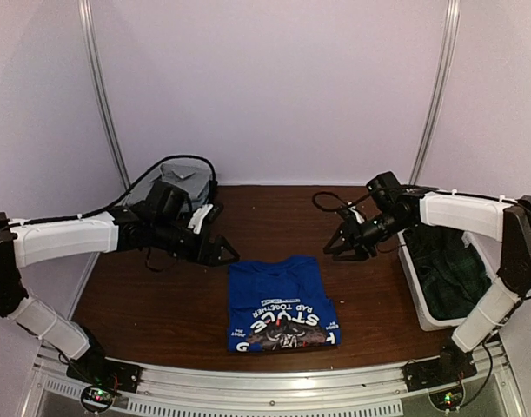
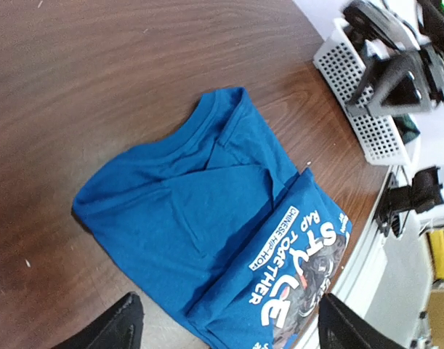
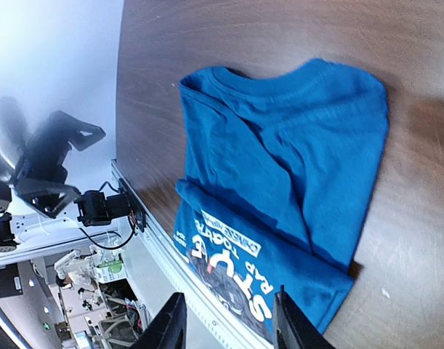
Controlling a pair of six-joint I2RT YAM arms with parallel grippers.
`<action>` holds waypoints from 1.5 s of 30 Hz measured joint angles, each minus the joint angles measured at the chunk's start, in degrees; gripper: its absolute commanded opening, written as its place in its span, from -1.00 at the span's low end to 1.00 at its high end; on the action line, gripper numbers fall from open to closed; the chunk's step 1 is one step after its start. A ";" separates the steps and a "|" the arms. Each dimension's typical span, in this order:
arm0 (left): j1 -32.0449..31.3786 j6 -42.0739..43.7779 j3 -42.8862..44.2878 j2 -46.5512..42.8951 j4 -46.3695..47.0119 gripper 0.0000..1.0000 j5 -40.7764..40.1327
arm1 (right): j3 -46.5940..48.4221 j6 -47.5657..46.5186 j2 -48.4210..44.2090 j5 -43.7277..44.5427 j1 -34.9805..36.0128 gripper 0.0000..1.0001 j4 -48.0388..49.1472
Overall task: Fold and stack the mixed laundry pile
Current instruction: Fold the 2/3-rectangle-folded T-shirt at the center of the board.
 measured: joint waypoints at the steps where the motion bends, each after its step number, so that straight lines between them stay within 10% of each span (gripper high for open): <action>1: -0.63 3.23 1.03 -0.15 0.00 0.60 -0.39 | 2.47 -0.55 1.79 -1.29 -0.02 -0.21 0.22; 10: -14.86 29.97 5.90 6.05 1.03 0.45 -3.56 | 21.97 -2.32 25.00 -10.23 4.42 -0.34 4.92; 20: -16.04 42.42 8.94 15.52 1.84 0.36 -5.40 | 30.08 -3.96 40.92 -13.33 6.43 -0.42 8.15; 33: -17.99 48.15 5.33 11.41 2.45 0.29 -8.15 | 6.47 -6.97 28.50 -11.19 6.16 -0.36 9.22; 45: -21.53 55.95 12.02 17.14 0.02 0.07 -8.50 | 18.71 -10.10 26.47 -8.79 4.22 -0.51 0.61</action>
